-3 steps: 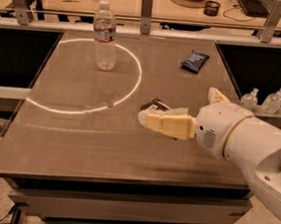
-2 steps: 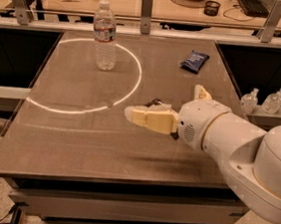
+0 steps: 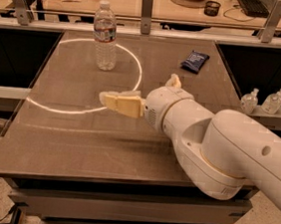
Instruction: Move water bottle near rxbar blueberry
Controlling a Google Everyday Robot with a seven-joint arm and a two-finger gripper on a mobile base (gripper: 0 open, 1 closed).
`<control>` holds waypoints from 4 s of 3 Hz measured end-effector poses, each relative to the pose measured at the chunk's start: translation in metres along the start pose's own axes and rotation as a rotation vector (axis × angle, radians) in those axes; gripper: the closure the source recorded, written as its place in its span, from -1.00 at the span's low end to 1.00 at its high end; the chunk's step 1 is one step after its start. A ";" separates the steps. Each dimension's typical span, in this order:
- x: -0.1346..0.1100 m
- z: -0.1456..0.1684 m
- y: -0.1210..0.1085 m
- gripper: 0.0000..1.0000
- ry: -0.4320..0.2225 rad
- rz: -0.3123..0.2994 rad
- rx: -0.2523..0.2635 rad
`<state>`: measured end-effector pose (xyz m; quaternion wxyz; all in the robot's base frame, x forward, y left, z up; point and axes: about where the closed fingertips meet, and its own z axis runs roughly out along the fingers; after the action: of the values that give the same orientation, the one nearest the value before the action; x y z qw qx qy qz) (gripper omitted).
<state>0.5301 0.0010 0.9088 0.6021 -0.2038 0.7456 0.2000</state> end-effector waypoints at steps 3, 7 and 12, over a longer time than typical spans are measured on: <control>0.038 0.099 0.005 -1.00 -0.002 -0.040 0.069; 0.007 0.166 -0.039 -1.00 -0.057 -0.081 0.168; -0.023 0.248 -0.016 -1.00 -0.095 -0.044 0.111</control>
Offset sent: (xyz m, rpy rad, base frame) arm 0.0759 0.0720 -0.0765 -0.0468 -0.0224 -0.0875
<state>0.7453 0.1238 0.8823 0.6513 -0.1765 0.7217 0.1545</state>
